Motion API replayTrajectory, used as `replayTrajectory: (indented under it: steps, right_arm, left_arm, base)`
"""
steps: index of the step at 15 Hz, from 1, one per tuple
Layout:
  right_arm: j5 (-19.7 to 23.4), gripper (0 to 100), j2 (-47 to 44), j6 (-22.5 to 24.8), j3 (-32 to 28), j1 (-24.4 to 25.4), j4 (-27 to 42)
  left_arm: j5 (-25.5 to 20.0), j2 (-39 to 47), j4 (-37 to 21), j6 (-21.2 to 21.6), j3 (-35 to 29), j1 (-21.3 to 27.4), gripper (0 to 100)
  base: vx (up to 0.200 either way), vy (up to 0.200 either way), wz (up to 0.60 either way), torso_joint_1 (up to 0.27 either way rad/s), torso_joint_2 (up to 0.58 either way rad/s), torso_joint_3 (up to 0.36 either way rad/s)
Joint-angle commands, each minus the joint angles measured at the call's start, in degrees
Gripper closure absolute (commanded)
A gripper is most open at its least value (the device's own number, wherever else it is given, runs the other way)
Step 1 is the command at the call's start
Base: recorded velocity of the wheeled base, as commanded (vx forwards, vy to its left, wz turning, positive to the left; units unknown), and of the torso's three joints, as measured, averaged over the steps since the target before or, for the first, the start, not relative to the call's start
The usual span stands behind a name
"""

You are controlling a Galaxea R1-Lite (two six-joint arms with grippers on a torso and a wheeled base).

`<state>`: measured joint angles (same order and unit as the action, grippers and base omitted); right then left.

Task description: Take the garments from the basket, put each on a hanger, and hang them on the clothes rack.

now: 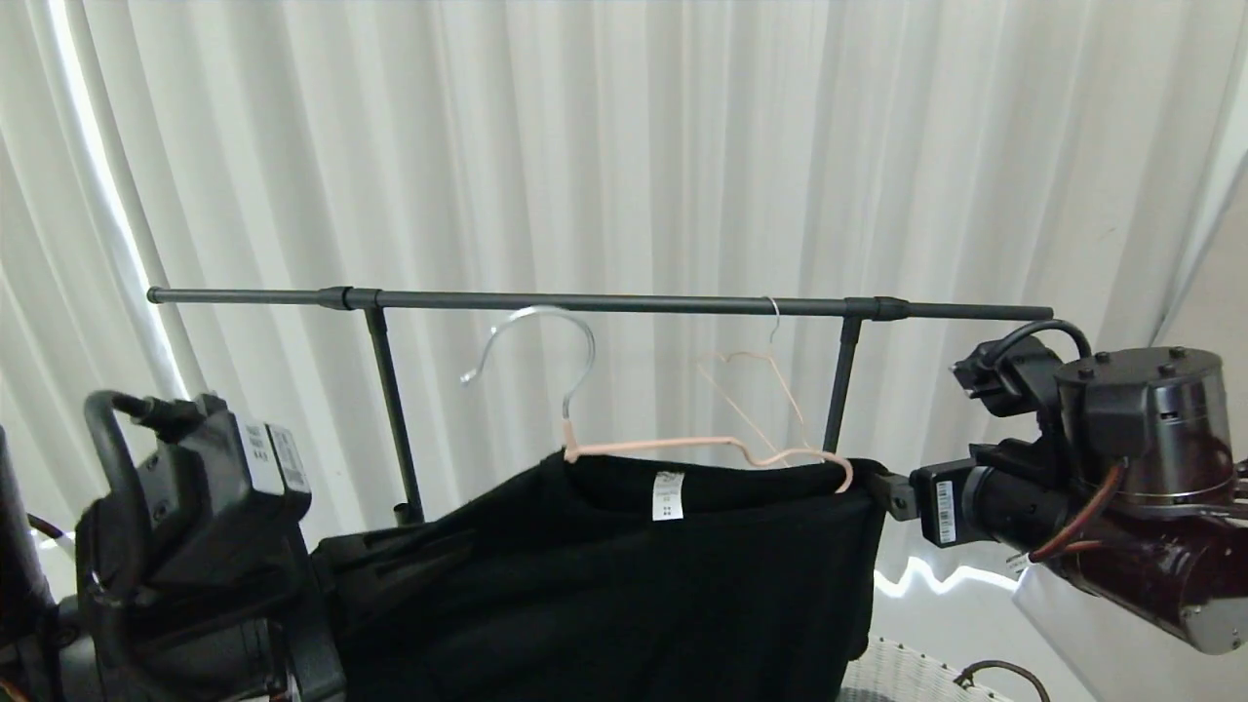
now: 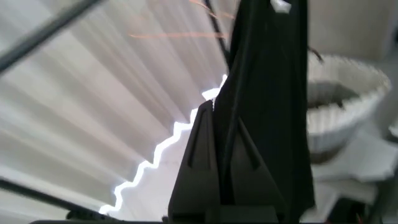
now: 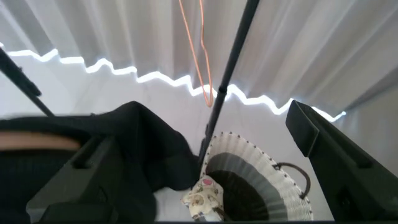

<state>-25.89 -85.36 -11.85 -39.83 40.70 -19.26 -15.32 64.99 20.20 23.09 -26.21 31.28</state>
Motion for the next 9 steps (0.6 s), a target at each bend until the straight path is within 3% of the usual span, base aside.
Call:
replayTrajectory:
  steps: [1, 4, 5, 7, 9]
  right_arm:
    - [1.11, 0, 2.92, 0.07, 0.01, -0.45, -0.07]
    - [4.27, 0, 6.87, 0.86, -0.16, -0.45, 2.56]
    - [6.29, 0, 8.63, 1.48, -0.16, -0.45, 3.88]
    - [12.09, 0, 12.5, 3.68, -0.08, -0.45, 7.04]
    - [16.05, 0, 13.99, 5.7, 0.1, -0.19, 9.51]
  left_arm:
    - [-0.85, 0.05, 0.02, 1.7, 2.83, 0.01, 100]
    - [-0.58, 1.98, -0.07, 4.86, 5.03, -0.17, 100]
    - [-0.5, 3.13, -0.07, 4.95, 5.03, -0.17, 100]
    - [4.16, 5.41, 0.02, 6.62, 4.68, -0.17, 100]
    - [4.6, 6.29, 0.02, 6.71, 2.92, 0.1, 100]
  base:
    - [0.0, 0.0, 0.0, 0.0, 0.0, 0.0]
    - [0.0, 0.0, 0.0, 0.0, 0.0, 0.0]
    - [0.0, 0.0, 0.0, 0.0, 0.0, 0.0]
    - [0.0, 0.0, 0.0, 0.0, 0.0, 0.0]
    - [0.0, 0.0, 0.0, 0.0, 0.0, 0.0]
